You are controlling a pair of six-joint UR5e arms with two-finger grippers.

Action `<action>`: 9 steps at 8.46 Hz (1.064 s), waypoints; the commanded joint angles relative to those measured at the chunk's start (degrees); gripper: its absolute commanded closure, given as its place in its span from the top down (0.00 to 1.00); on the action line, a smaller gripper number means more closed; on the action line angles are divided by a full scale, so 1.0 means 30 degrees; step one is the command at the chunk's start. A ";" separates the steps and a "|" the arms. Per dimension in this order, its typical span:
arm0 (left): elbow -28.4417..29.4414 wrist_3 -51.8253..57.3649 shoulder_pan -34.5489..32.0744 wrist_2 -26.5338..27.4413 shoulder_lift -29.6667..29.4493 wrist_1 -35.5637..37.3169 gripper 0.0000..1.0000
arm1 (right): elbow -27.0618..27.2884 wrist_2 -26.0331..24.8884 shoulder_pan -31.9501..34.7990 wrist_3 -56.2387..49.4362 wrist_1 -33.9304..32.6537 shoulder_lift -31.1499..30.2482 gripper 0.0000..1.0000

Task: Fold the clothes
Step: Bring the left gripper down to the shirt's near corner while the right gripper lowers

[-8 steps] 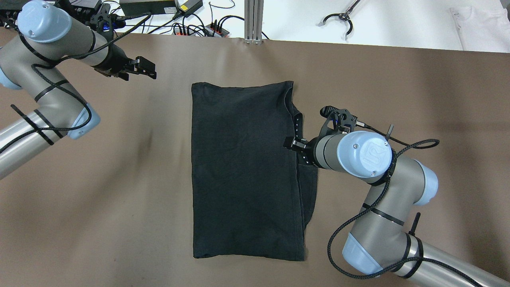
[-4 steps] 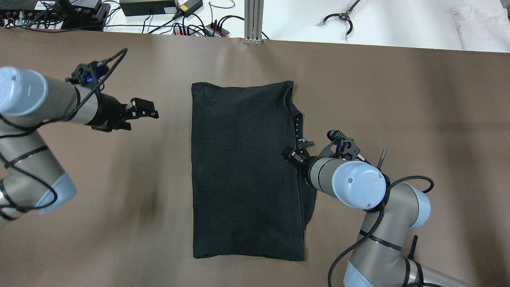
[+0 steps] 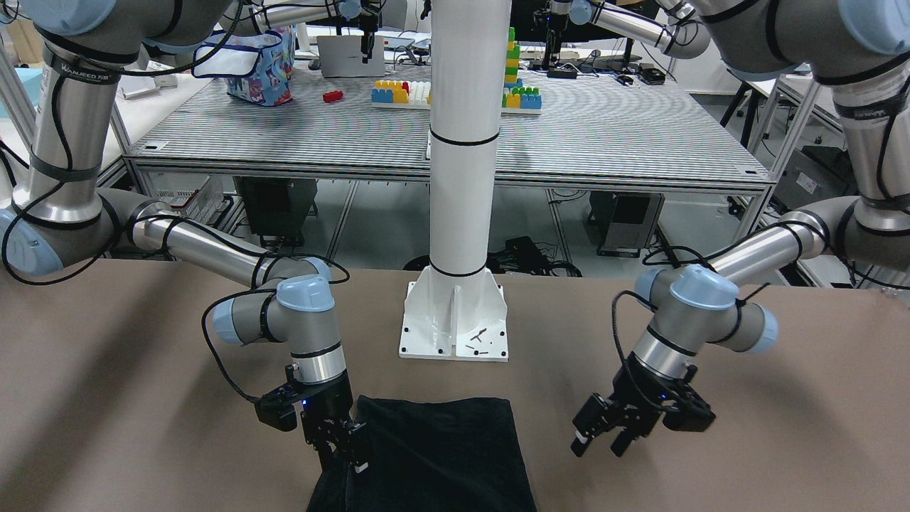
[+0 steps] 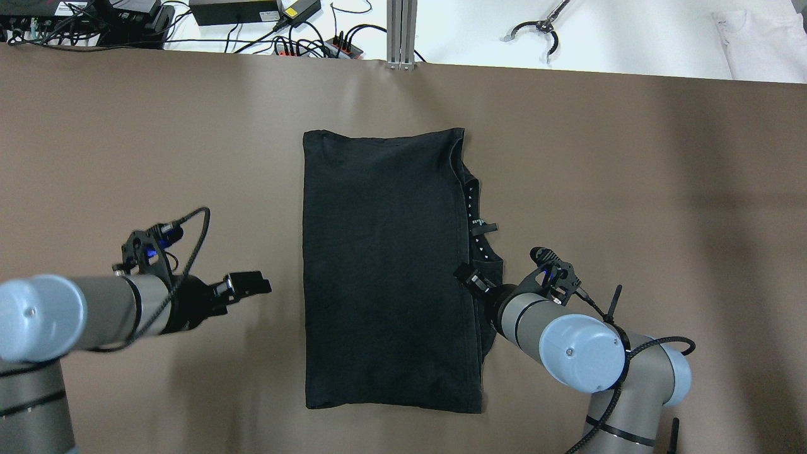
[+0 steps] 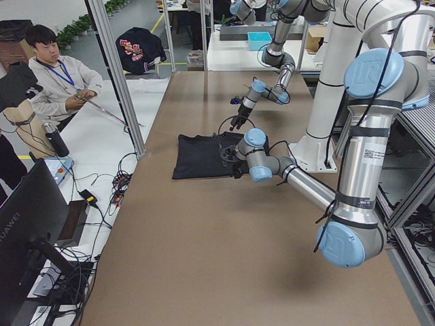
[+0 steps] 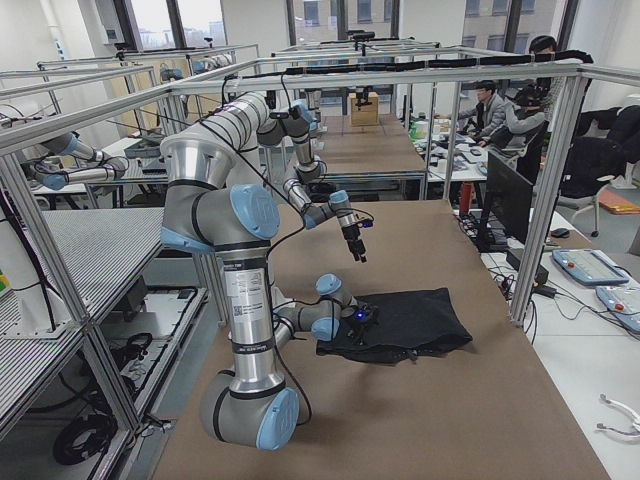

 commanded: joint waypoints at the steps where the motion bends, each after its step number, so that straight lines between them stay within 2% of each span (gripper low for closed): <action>1: -0.0427 -0.2618 0.5898 0.5780 0.0070 0.0063 1.00 | 0.0295 -0.0345 -0.0374 0.0024 0.0201 -0.0365 0.94; 4: 0.2231 -0.4353 0.6528 0.6641 -0.2183 0.0093 0.99 | 0.0266 -0.0550 -0.0432 -0.0065 0.0201 -0.0453 0.94; 6: 0.2796 -0.4529 0.6528 0.7050 -0.2247 0.0093 0.90 | 0.0237 -0.0579 -0.0432 -0.0123 0.0201 -0.0745 0.94; 7: 0.2709 -0.4529 0.6528 0.7051 -0.2247 0.0093 0.81 | 0.0237 -0.0579 -0.0432 -0.0152 0.0201 -0.0747 0.94; 8: 0.2708 -0.4413 0.6528 0.6935 -0.2247 0.0093 0.67 | 0.0237 -0.0579 -0.0432 -0.0153 0.0201 -0.0747 0.94; 9: 0.2708 -0.4354 0.6528 0.6876 -0.2247 0.0122 0.70 | 0.0237 -0.0579 -0.0432 -0.0153 0.0201 -0.0747 0.94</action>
